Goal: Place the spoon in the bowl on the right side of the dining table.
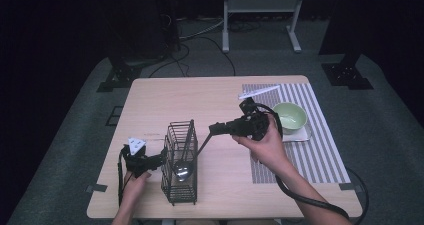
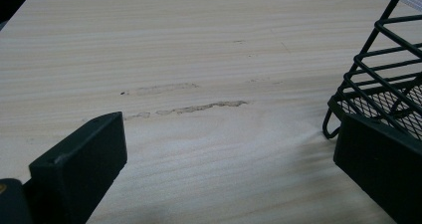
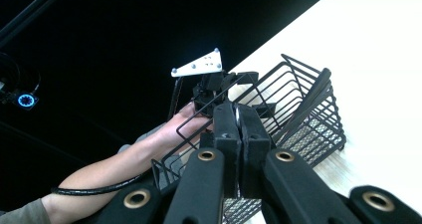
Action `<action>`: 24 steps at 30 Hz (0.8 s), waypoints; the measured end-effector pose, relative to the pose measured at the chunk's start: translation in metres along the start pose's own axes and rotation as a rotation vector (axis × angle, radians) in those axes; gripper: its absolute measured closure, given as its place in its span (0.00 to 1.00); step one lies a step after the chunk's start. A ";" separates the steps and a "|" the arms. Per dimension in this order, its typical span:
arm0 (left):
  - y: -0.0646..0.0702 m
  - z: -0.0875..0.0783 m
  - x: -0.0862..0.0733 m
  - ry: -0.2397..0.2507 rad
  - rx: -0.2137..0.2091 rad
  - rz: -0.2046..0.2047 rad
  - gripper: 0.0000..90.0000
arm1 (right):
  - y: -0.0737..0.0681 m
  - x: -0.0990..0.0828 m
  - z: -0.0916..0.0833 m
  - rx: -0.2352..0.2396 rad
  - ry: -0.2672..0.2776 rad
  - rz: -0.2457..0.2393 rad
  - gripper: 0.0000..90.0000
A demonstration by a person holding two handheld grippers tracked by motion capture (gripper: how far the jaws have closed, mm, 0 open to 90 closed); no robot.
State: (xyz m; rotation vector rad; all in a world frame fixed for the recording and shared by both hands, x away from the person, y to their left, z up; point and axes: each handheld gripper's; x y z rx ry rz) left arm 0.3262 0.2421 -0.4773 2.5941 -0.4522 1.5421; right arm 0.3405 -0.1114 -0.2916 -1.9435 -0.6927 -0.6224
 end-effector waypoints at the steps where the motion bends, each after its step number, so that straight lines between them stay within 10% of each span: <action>1: 0.000 0.000 0.000 0.000 0.000 0.000 0.00 | 0.000 0.000 -0.001 0.002 0.005 0.002 0.99; 24: 0.001 0.000 0.000 -0.003 0.001 0.003 0.00 | 0.007 -0.004 -0.024 -0.001 0.047 0.034 0.99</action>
Point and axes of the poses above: each handheld gripper's, and its own axes: z roughly forward along the jaws, x roughly out of its top, y roughly to its right, and after that the axes turned 7 degrees about z, right-handed
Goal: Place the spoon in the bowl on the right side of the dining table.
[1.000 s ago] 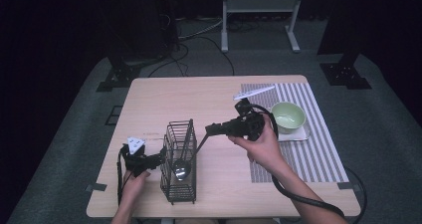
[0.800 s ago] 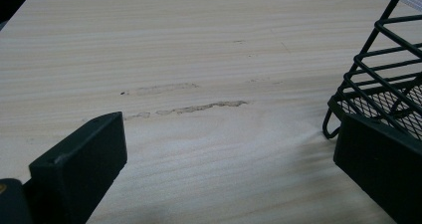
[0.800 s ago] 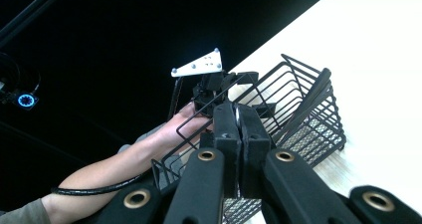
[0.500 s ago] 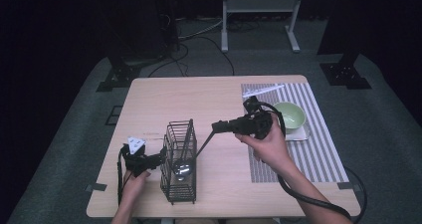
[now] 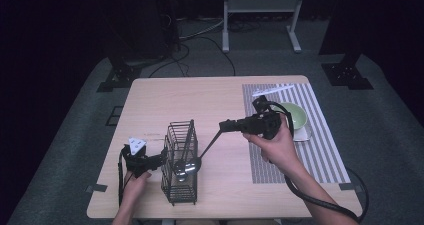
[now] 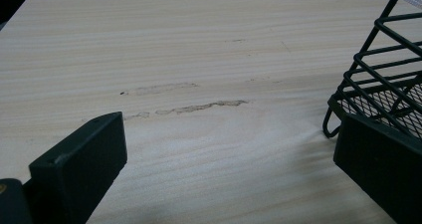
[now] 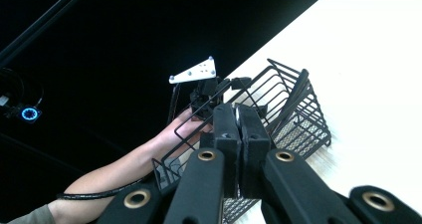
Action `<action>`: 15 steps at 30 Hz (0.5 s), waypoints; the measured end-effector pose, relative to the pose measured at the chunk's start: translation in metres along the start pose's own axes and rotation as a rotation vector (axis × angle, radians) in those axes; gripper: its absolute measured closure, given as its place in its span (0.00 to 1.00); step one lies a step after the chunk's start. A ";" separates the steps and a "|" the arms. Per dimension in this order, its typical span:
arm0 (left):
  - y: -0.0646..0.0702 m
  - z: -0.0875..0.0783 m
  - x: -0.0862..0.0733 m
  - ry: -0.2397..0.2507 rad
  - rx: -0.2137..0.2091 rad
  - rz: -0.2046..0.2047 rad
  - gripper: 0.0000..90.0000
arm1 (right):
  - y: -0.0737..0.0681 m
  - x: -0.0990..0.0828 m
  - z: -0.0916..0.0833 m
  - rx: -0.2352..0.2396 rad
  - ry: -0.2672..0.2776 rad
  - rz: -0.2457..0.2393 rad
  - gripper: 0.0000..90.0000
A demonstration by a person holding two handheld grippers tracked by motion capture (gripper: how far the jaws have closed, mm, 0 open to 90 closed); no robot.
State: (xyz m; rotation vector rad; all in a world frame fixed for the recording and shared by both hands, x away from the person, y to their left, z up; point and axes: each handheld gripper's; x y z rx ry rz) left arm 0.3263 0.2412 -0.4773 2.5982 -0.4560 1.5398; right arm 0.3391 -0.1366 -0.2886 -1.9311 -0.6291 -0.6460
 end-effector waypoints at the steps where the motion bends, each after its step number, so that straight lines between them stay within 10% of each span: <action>1: 0.000 0.000 0.000 -0.001 0.000 0.000 0.00 | 0.000 0.000 -0.002 -0.003 0.001 -0.002 0.99; 15: 0.000 0.000 0.000 0.000 0.002 0.001 0.00 | 0.007 -0.004 -0.016 -0.017 0.019 0.016 0.99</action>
Point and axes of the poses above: each handheld gripper's, and its own axes: z roughly forward along the jaws, x roughly out of its top, y roughly to its right, and after that the axes turned 7 degrees about z, right-handed
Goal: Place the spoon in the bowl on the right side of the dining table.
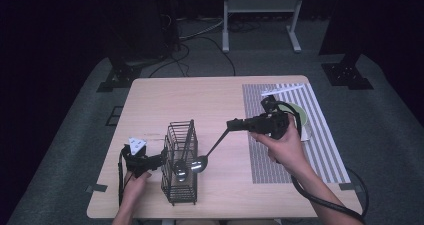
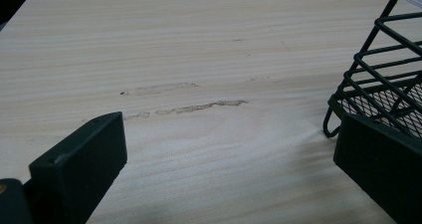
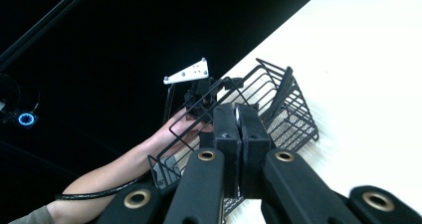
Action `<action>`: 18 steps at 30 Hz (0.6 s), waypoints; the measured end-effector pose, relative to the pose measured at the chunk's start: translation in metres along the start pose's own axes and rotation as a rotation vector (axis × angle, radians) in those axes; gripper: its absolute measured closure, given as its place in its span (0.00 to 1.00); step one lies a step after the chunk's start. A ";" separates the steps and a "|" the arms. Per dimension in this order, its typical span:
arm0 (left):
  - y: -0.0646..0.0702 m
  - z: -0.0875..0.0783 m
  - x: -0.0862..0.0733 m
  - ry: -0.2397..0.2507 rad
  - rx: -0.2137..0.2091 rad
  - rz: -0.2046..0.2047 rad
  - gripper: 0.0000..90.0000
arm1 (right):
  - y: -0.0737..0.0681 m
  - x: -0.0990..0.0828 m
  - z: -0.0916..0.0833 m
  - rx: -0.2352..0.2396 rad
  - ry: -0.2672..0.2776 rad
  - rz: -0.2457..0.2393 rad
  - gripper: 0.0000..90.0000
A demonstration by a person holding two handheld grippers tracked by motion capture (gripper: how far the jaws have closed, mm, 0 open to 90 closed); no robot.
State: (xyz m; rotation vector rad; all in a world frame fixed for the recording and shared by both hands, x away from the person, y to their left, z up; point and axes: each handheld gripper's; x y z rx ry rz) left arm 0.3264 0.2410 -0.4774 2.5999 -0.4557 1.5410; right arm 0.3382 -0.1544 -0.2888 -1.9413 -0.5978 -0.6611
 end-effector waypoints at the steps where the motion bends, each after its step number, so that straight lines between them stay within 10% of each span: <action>1: 0.000 0.000 0.000 0.000 0.000 -0.001 0.00 | 0.002 -0.001 -0.002 0.000 0.005 0.003 0.99; 18: 0.000 0.000 0.000 -0.001 -0.002 -0.001 0.00 | 0.023 -0.012 -0.010 -0.027 0.012 0.045 0.99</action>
Point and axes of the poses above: each handheld gripper's, and its own axes: z roughly forward along the jaws, x roughly out of its top, y roughly to its right, and after that the axes turned 7 degrees about z, right-handed
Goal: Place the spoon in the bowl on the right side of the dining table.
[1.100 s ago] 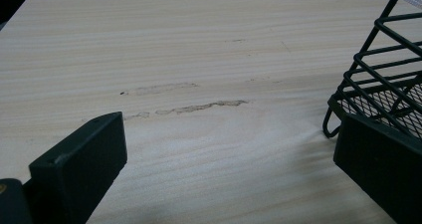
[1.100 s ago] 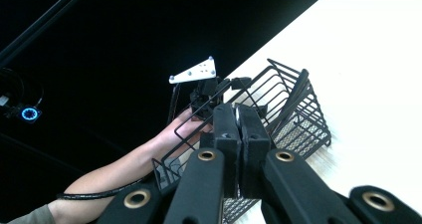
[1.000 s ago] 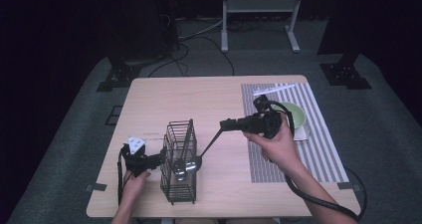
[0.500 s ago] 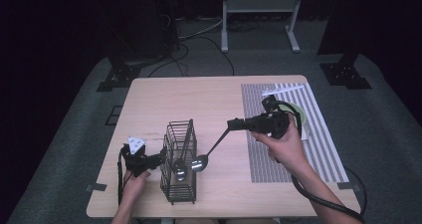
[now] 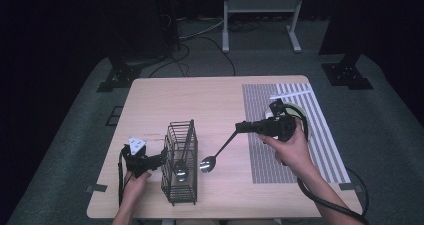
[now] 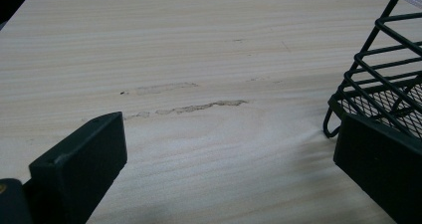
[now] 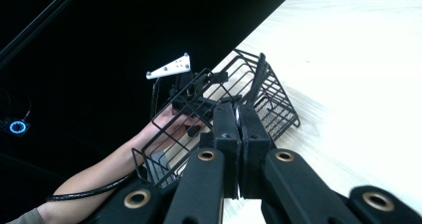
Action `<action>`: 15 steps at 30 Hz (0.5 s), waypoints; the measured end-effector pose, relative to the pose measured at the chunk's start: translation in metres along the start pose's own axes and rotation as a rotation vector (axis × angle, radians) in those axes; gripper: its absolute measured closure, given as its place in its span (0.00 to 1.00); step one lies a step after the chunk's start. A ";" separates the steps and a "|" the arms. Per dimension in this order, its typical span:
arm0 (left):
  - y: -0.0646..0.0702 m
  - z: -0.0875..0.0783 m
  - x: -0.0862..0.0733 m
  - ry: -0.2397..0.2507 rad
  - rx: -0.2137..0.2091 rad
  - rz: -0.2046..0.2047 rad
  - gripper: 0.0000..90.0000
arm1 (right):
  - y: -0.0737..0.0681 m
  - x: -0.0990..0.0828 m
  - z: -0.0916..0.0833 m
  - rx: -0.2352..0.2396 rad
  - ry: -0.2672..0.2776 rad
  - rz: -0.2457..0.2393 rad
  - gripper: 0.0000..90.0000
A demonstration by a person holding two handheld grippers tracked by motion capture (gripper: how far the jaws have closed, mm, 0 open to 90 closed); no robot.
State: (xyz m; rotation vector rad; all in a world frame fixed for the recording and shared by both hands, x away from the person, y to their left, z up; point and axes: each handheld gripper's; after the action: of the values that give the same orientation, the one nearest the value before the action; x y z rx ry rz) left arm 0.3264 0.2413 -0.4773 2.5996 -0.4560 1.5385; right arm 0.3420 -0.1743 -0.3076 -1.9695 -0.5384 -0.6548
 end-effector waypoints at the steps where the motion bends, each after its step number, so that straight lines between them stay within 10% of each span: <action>1: 0.000 0.000 0.000 0.000 0.000 0.000 0.00 | 0.001 -0.001 0.000 -0.001 -0.001 0.002 0.99; 15: 0.001 0.000 0.000 0.000 0.003 0.002 0.00 | 0.019 -0.008 -0.005 -0.027 0.001 0.031 0.99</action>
State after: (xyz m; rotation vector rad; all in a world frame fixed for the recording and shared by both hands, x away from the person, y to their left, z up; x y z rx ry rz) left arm 0.3262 0.2406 -0.4774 2.6022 -0.4572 1.5413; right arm 0.3465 -0.1883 -0.3226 -1.9983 -0.4994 -0.6468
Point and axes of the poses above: each handheld gripper's, and its own axes: z roughly forward along the jaws, x roughly out of its top, y roughly to its right, and after that the axes turned 7 degrees about z, right-handed
